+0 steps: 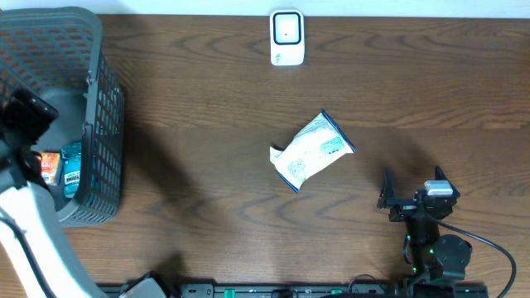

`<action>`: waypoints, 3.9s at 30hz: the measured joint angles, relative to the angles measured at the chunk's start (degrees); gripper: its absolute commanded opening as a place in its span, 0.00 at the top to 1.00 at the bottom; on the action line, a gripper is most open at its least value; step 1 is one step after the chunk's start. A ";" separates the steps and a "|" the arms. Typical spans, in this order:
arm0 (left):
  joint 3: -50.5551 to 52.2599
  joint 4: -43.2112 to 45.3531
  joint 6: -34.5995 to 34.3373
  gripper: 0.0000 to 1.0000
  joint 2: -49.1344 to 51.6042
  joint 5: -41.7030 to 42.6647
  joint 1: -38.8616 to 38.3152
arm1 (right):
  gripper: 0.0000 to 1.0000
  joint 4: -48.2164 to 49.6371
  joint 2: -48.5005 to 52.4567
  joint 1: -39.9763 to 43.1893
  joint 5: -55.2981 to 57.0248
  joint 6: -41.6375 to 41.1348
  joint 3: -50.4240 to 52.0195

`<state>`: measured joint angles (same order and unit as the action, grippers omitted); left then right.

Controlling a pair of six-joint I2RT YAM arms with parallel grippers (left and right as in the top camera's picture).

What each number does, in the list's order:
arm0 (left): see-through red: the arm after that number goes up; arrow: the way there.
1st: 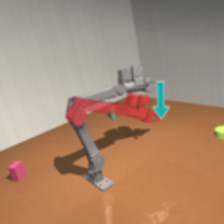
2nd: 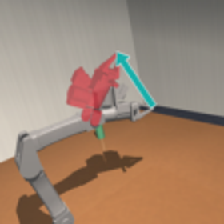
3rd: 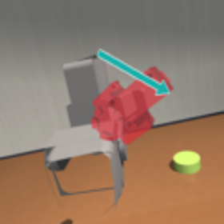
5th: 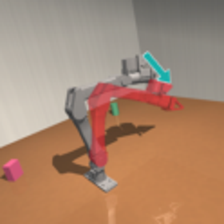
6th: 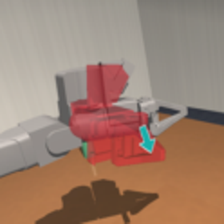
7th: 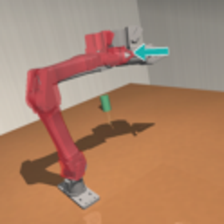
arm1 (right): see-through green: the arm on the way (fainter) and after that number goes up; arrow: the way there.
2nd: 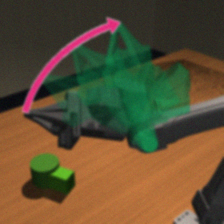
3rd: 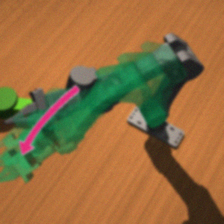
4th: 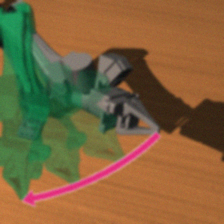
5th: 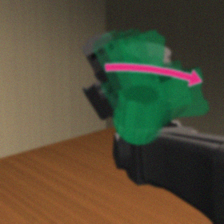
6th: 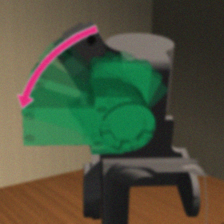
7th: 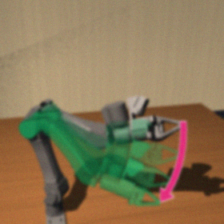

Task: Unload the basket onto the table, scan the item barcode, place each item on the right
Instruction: 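Return the left gripper into the basket toward the teal mouthwash bottle, then grasp the mouthwash bottle and set it beside the snack bag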

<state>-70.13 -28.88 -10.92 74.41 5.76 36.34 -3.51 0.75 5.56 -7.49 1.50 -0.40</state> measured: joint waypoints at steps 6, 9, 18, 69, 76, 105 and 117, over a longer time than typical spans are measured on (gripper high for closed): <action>0.02 -4.44 4.83 0.02 9.51 2.71 0.00 | 0.01 0.04 0.00 0.00 0.00 0.00 0.00; 0.04 -5.99 8.24 0.06 12.50 3.08 0.00 | 0.01 0.02 0.00 0.00 0.00 0.00 0.00; 5.66 -4.92 12.57 0.06 13.60 3.32 0.00 | 0.01 0.02 0.00 0.00 0.00 0.00 0.00; 18.03 11.58 9.40 0.53 21.53 -3.17 0.22 | 0.01 0.00 0.00 0.00 0.00 0.00 0.00; 18.01 10.84 5.97 0.53 20.85 -3.37 0.22 | 0.01 0.00 0.00 0.00 0.00 0.00 0.00; 17.97 28.65 -7.37 0.51 -29.03 4.48 0.26 | 0.01 0.00 0.07 -0.59 0.00 0.00 0.00; 17.97 22.43 -19.39 0.52 -28.65 28.50 -12.55 | 0.01 0.02 0.26 -0.61 0.02 0.00 0.00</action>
<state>-52.16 -6.46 -30.30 45.76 34.26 23.79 -3.49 1.02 4.95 -7.46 1.50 -0.40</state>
